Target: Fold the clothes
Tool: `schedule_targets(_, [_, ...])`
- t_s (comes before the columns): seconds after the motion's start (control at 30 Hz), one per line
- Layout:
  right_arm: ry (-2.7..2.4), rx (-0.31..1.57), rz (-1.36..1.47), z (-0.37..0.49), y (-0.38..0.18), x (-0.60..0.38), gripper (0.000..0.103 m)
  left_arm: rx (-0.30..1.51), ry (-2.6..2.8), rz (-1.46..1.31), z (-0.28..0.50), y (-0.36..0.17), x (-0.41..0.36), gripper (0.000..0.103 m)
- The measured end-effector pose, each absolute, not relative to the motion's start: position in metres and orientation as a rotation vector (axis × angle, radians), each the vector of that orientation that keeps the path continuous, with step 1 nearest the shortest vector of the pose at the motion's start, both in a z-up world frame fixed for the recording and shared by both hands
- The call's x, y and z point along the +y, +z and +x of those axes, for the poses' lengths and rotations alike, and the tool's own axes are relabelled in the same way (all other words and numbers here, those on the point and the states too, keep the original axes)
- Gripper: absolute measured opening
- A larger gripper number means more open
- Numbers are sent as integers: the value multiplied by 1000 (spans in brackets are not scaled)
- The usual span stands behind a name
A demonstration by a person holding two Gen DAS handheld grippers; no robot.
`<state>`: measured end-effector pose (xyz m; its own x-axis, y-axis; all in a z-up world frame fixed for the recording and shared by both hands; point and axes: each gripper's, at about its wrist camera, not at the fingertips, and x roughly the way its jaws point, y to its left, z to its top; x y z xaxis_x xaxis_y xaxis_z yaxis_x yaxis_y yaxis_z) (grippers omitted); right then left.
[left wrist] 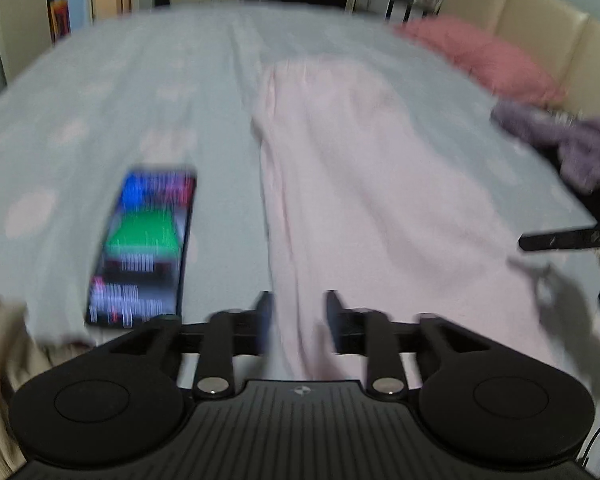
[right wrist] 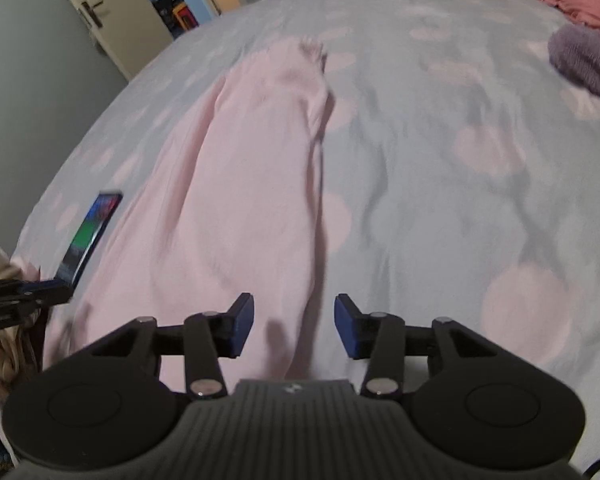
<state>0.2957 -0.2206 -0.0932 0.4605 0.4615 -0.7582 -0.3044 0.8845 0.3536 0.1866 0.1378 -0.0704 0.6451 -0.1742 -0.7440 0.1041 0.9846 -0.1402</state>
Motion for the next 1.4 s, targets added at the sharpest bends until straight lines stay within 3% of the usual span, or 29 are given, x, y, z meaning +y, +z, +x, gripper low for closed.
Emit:
schedule_targets(0.1, [466,975,186,325,-93,-211,48,822,-202,-109,218,-66,132,42])
schedule_targets(0.23, [456,961,198,363,-92,-199,48,807,-236,-119,273,-75,121,31])
schedule_targets(0.4, [443,943,214,411,-92,-184,46,802,-178,-187,336,-91,126,29])
schedule_targets(0.7, [483,946,192,463,-108,-146,42,855,-146,-135,390,-118,123,24])
schedule_targets(0.73, [492,946,179,464,-110,-143,34,860,-142,-119,392,-120,121,22])
schedule_targets(0.77, [495,945,166,465,-111,-140,14,864,-136,-98,393,-123,120,17])
schedule_targets(0.8, [495,943,153,466,-112,-138,4,868,-129,-78,395,-125,119,11])
schedule_targets(0.83, [495,941,140,466,-113,-136,2,867,-122,-68,395,-126,120,0])
schedule_targets(1.13, [468,885,258,469,-99,-172,1,789,-24,-107,386,-117,150,0])
schedule_targets(1.2, [465,899,264,472,-103,-172,1,772,-66,-150,383,-114,153,0])
schedule_targets(1.3, [462,911,265,473,-106,-170,14,770,-107,-162,384,-112,146,0])
schedule_targets(1.33, [461,910,264,473,-107,-169,39,768,-115,-150,385,-112,142,4])
schedule_targets(1.37, [461,908,264,473,-107,-168,53,761,-123,-132,387,-111,138,13])
schedule_targets(1.4, [460,907,264,473,-107,-167,53,751,-134,-119,388,-110,135,19])
